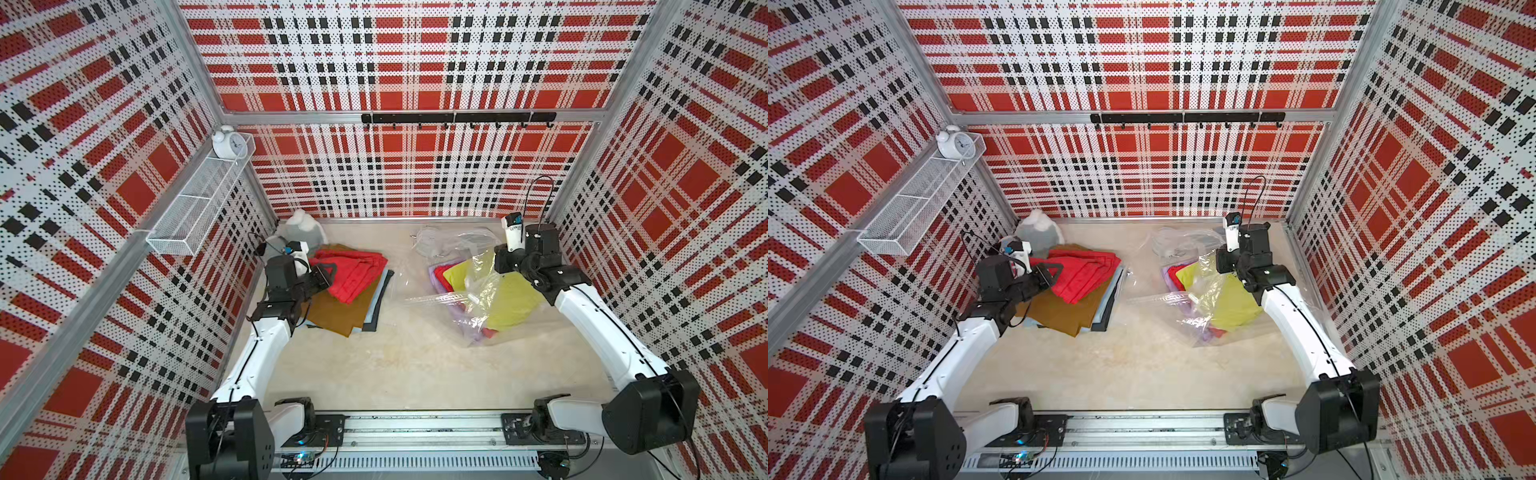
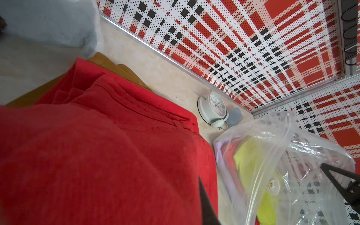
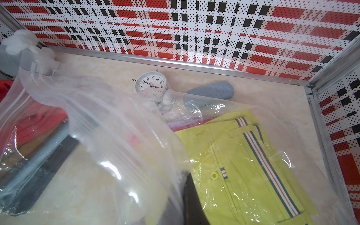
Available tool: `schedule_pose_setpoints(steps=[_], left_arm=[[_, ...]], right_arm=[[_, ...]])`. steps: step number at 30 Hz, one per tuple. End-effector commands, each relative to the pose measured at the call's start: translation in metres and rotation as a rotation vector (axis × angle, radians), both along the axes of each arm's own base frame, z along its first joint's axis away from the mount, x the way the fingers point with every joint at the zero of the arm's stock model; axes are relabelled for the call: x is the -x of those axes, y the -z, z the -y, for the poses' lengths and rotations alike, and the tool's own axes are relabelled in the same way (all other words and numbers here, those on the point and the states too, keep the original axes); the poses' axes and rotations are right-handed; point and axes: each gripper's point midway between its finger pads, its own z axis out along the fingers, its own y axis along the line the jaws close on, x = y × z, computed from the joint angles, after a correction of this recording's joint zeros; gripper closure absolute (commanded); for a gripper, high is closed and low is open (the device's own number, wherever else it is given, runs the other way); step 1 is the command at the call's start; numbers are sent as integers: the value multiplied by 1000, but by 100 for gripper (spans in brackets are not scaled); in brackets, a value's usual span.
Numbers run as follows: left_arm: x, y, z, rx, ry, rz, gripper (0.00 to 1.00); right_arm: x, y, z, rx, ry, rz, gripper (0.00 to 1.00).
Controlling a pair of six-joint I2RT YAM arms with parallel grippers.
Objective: Take the trousers out of the vacuum bag
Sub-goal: Place the trousers at the center of the board.
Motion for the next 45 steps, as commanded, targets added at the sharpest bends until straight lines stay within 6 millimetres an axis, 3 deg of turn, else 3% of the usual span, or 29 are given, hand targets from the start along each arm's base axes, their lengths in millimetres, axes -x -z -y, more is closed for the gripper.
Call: schedule_pose_setpoints(steps=[1,8,12,16,21,24,35,45], left_arm=[[9,-3,-2,-19,-12,6,100],[33,38,6,32,-19,-107,100],[35,36,3,44,-61,-94,100],[14,0,0,67,-84,20,100],[-33,-58,-11,63,-104,152,100],[-60,-80,-16,67,-88,200,100],[-126,-141,-32,107,16,326,100],[-148,-178,-34,107,84,399,100]], right_arm=[[-2,-16,3,-17,9,39,100],[-4,-14,1,-30,6,34,100],[-5,-12,0,-33,3,31,100],[-7,-12,-2,-45,-2,33,100],[-7,-13,-4,-51,-8,33,100],[-5,-14,-2,-45,-3,35,100],[-5,-10,0,-40,10,31,100],[-7,-7,3,-32,22,21,100]])
